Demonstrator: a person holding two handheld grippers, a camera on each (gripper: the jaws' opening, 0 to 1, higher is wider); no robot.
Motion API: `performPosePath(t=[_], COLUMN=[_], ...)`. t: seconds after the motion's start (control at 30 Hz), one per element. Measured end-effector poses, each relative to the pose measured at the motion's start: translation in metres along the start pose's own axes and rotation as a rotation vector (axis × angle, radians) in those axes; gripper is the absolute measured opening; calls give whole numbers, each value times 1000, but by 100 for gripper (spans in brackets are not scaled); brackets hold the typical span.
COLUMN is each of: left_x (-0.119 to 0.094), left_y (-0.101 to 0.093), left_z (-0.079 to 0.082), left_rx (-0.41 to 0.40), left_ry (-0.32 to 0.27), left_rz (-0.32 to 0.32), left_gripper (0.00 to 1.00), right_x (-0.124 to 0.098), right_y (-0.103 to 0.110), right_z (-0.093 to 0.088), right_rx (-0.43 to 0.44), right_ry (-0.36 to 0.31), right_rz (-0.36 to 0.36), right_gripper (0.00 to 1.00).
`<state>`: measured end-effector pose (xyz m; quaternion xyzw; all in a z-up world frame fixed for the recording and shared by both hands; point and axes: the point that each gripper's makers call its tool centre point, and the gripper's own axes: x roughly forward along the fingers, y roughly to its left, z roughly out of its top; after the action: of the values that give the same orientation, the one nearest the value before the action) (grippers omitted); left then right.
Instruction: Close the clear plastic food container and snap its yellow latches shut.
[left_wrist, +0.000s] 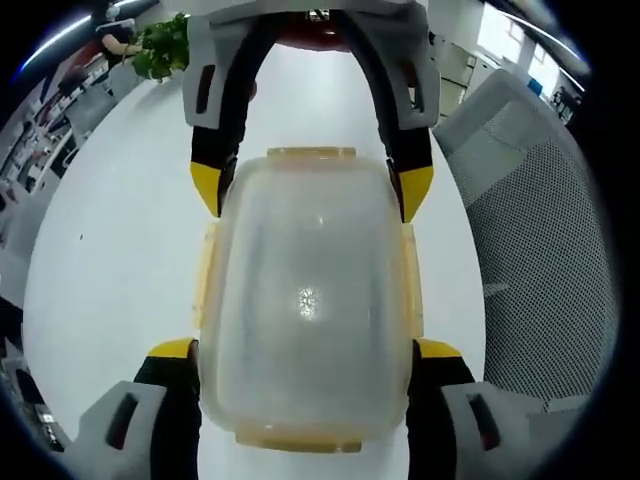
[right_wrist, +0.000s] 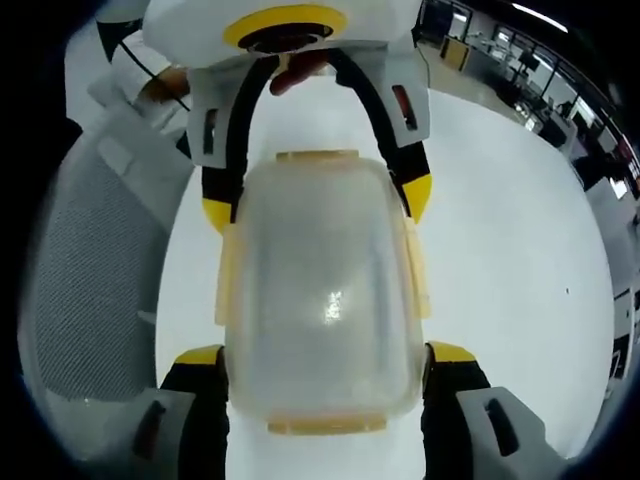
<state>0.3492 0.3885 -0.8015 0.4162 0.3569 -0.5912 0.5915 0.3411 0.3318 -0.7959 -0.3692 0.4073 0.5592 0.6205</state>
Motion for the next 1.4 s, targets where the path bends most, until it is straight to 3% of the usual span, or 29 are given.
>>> performPosePath(t=[0.3, 1.4], left_x=[1, 5], left_y=[8, 52], left_z=[1, 3], left_rx=[4, 0], left_ry=[-8, -6], left_rz=[-7, -19], left_gripper=[86, 87], right_x=[-1, 1], right_y=[-7, -53], right_z=[0, -1], right_rx=[13, 19], right_ry=[-14, 31], right_rz=[-5, -12], right_gripper=[80, 81])
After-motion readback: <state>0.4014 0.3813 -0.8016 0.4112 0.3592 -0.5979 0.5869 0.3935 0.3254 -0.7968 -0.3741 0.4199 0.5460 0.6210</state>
